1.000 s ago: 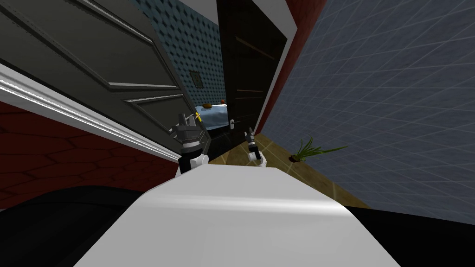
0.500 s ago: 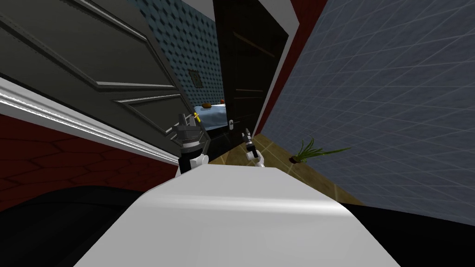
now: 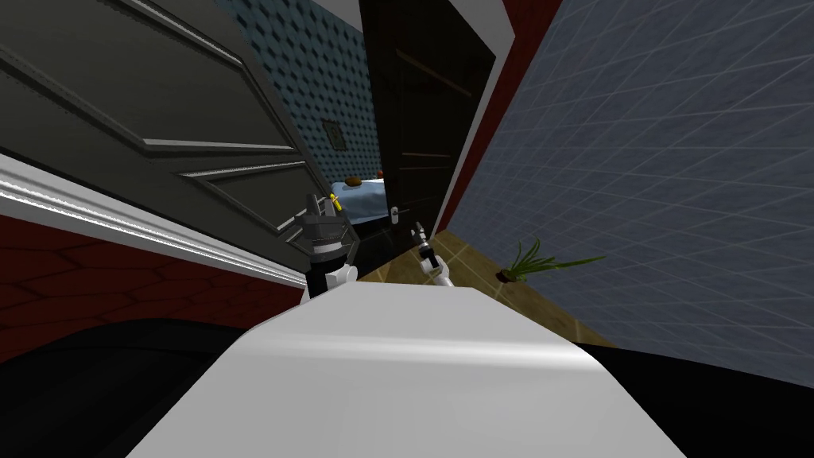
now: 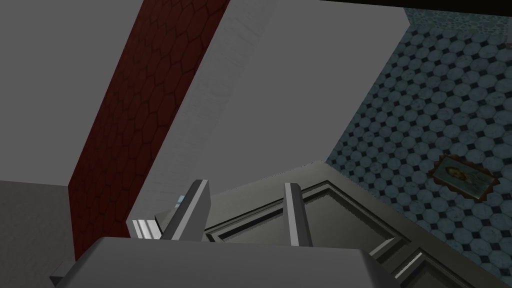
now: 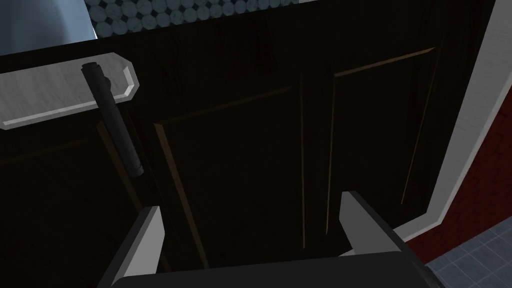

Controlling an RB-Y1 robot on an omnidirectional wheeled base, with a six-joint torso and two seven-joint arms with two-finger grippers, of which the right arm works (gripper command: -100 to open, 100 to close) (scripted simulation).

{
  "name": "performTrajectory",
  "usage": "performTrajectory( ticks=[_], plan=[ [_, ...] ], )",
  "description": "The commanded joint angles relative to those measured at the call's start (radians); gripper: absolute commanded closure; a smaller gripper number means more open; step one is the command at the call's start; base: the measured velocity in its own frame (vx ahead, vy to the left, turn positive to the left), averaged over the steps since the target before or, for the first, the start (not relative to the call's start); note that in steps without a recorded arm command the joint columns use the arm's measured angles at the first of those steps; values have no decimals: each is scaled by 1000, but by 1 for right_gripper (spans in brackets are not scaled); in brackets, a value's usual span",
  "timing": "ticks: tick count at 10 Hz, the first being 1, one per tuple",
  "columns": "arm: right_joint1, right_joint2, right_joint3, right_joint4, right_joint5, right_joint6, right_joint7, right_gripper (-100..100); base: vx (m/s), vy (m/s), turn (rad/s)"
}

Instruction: Push the door open

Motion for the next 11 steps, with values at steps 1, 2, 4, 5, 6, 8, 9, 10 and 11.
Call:
performTrajectory(
  ticks=[1,2,4,5,6,8,9,10,11],
  plan=[
    [-33,-2,13,50,6,2,-8,-100,60,-23,3],
    [-61,-3,24,83,11,2,-15,-100,77,-20,8],
    [-88,-3,35,136,16,2,-22,-100,64,-39,3],
    [-88,-3,35,138,16,2,-22,-100,47,-38,7],
    [-116,-4,45,180,21,3,-28,-100,48,-36,2],
    [-165,-4,65,249,31,3,-41,-100,84,-42,8],
    [-190,-4,74,281,35,3,-47,-100,103,-49,5],
    [-190,-4,74,296,35,3,-47,-100,67,-32,5],
    [-211,-4,83,329,39,3,-52,-100,50,-25,1]
  ],
)
